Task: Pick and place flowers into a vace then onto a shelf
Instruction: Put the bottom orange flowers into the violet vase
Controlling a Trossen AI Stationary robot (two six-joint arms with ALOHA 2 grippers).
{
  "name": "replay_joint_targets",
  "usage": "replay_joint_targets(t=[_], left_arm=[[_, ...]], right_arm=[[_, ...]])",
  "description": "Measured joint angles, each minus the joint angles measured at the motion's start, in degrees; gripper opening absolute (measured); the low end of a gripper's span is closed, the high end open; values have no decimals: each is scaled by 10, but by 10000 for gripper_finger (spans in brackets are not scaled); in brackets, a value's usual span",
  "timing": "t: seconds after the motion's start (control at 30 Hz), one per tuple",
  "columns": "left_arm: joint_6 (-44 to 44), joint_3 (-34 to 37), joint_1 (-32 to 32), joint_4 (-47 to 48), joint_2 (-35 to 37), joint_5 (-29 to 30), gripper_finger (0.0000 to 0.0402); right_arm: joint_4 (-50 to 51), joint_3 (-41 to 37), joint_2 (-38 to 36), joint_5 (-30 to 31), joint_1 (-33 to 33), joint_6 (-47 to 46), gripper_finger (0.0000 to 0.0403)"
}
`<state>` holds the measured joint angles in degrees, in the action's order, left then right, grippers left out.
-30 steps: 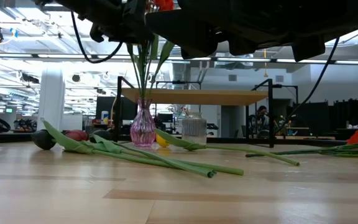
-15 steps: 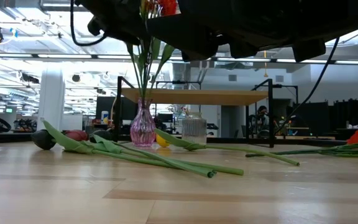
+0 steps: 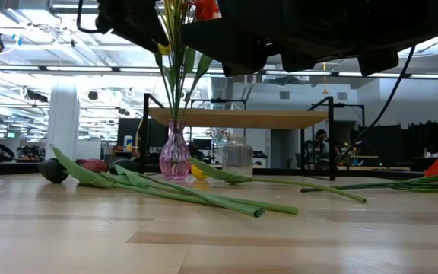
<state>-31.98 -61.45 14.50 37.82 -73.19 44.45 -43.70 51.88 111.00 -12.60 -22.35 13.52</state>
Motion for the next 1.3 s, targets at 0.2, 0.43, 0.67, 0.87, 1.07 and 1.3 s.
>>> replay_joint_targets(t=[0.2, 0.43, 0.67, 0.87, 1.07, 1.3], left_arm=[[-48, -38, 9, 105, 0, -43, 218], [-62, -76, 10, 190, 0, -113, 217], [-65, -120, 10, 267, 0, -149, 217], [-78, -163, 10, 323, 0, -159, 217], [-94, -203, 10, 369, 0, -174, 217], [-103, -236, 10, 402, 0, -201, 217]], right_arm=[[0, 0, 0, 0, 0, 0, 228], [0, 0, 0, 0, 0, 0, 228], [0, 0, 0, 0, 0, 0, 228], [0, 0, 0, 0, 0, -1, 228], [0, 0, 0, 0, 0, -1, 228], [0, 0, 0, 0, 0, -1, 228]])
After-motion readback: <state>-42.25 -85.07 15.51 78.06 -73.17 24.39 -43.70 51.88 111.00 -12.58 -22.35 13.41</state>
